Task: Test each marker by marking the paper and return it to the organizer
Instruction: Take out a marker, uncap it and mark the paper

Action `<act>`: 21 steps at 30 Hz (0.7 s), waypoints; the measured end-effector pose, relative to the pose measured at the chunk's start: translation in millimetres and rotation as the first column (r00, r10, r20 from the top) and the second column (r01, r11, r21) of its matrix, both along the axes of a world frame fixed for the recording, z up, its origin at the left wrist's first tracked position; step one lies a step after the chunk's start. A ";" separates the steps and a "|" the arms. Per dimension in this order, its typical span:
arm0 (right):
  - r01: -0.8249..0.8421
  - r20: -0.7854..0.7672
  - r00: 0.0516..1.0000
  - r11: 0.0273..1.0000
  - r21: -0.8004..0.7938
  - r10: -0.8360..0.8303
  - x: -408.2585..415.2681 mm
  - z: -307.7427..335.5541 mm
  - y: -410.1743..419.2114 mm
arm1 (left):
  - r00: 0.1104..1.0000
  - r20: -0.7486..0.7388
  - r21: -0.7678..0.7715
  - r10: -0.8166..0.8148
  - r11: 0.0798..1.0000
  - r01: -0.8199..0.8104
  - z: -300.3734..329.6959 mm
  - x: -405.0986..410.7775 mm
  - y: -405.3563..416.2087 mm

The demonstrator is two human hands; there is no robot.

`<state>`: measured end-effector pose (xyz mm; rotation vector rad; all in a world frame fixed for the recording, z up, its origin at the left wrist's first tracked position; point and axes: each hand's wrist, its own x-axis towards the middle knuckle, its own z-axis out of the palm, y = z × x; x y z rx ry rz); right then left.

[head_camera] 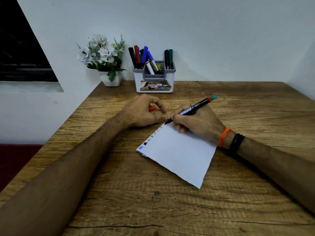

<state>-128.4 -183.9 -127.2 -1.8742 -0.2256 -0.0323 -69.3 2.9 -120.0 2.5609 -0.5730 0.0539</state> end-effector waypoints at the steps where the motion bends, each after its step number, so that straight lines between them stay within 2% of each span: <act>1: -0.009 0.002 1.000 1.000 -0.007 0.009 -0.1 -0.3 0.1 | 1.000 -0.003 0.001 0.000 1.000 0.000 0.0 -0.1 -0.3; 21: 0.016 0.043 0.999 1.000 -0.015 -0.015 0.7 -1.4 -1.5 | 1.000 0.001 -0.013 -0.004 1.000 0.004 -0.3 0.3 0.7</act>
